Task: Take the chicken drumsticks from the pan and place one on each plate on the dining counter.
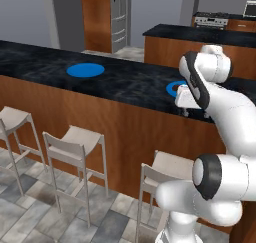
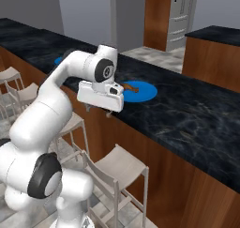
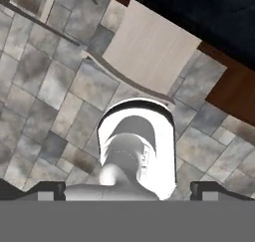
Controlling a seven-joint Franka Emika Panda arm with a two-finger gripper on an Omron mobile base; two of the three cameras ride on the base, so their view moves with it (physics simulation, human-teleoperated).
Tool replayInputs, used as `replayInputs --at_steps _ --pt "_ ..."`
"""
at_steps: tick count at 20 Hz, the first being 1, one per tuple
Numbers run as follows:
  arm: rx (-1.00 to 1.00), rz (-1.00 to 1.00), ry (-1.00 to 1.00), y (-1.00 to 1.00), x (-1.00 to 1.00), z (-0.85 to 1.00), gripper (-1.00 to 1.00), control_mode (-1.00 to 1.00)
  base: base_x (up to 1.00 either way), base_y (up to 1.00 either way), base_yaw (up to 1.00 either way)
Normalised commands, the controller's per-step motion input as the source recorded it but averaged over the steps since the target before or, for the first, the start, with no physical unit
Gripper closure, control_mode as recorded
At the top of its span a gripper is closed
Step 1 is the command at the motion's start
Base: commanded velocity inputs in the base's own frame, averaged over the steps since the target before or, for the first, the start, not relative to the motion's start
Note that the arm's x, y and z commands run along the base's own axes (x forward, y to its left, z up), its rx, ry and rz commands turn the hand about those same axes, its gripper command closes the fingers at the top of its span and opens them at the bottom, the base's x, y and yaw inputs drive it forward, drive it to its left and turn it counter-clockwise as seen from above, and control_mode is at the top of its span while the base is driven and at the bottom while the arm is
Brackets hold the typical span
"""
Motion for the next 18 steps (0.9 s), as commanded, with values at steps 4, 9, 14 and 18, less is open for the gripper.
replayInputs --at_steps 4,9,14,18 --pt "0.00 -0.52 0.00 0.18 -0.65 -0.01 -1.00 -1.00 0.00 0.00 0.00" --pt "-0.03 -0.33 -0.17 0.24 -0.66 -0.26 -1.00 -1.00 0.00 0.00 0.00" --pt "-0.19 -0.17 -0.39 0.31 -0.67 -0.31 -1.00 -1.00 0.00 0.00 0.00" --pt "-0.42 -0.03 -0.21 0.29 -0.28 -0.29 -1.00 -1.00 0.00 0.00 0.00"
